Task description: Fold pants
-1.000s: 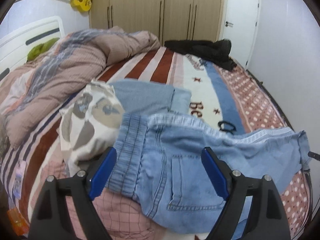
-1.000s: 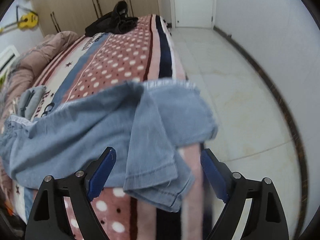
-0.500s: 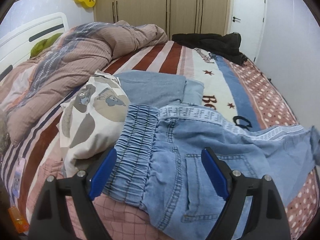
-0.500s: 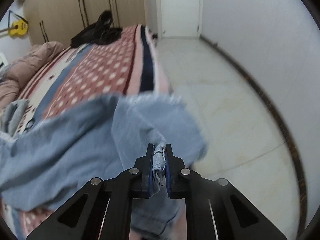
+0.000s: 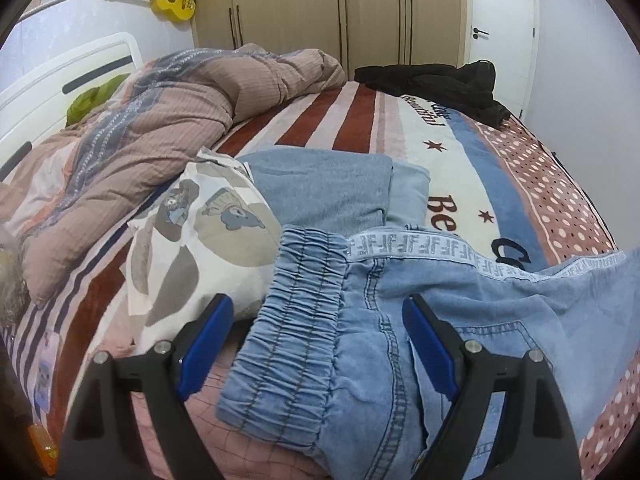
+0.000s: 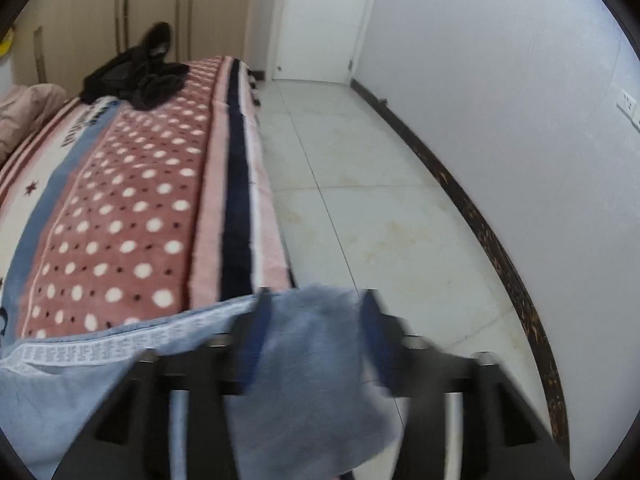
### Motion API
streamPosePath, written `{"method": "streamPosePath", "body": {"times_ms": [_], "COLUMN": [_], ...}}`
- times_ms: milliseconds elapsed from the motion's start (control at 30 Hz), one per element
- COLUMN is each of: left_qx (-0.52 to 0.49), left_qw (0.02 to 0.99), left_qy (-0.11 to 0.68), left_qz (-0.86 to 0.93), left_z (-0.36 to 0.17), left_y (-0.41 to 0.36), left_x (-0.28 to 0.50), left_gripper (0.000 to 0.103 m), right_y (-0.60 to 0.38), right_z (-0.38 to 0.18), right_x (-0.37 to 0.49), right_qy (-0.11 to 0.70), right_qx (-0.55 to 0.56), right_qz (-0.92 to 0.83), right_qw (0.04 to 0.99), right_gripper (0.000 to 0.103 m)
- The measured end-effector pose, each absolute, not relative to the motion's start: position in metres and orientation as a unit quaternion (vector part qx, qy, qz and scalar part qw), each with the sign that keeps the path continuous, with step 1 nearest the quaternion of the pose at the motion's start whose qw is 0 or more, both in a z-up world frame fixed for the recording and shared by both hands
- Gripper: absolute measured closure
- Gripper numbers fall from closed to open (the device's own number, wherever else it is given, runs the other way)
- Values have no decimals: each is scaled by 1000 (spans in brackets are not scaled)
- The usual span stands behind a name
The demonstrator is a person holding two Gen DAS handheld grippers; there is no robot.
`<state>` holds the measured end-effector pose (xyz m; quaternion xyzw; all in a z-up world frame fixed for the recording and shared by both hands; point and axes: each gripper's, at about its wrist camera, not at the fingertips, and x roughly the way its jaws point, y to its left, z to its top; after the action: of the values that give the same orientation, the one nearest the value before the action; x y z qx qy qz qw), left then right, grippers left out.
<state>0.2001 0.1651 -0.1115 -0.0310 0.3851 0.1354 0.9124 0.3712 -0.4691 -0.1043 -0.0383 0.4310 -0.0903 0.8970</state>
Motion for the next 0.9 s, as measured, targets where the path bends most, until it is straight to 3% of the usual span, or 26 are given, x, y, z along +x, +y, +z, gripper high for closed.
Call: {"method": "streamPosePath", "body": {"times_ms": [133, 300, 633, 733, 767, 800, 833, 900], "left_qx": [-33, -38, -49, -59, -59, -60, -63, -76], "left_qw": [911, 912, 894, 893, 892, 891, 890, 889], "left_qy": [390, 389, 434, 437, 439, 440, 442, 444], "left_qz": [128, 124, 102, 93, 93, 93, 93, 84], "left_z": [-109, -104, -121, -129, -132, -133, -135, -136], "left_y": [167, 165, 185, 190, 191, 191, 191, 191], "left_x": [202, 220, 272, 269, 267, 265, 264, 259], "left_gripper": [15, 15, 15, 15, 15, 15, 15, 15], "right_y": [-422, -331, -189, -179, -179, -179, -179, -181], "right_z": [-89, -80, -145, -161, -163, -165, -166, -167], "right_x": [343, 311, 307, 311, 310, 307, 303, 297], "right_qy": [408, 415, 415, 443, 452, 456, 455, 449], "right_qx": [-55, -91, -253, -252, -251, -256, -266, -271], "right_qz": [-2, 180, 309, 337, 343, 343, 338, 334], "right_qw": [911, 887, 818, 791, 784, 781, 780, 783], "right_gripper": [50, 33, 31, 46, 59, 82, 95, 100]}}
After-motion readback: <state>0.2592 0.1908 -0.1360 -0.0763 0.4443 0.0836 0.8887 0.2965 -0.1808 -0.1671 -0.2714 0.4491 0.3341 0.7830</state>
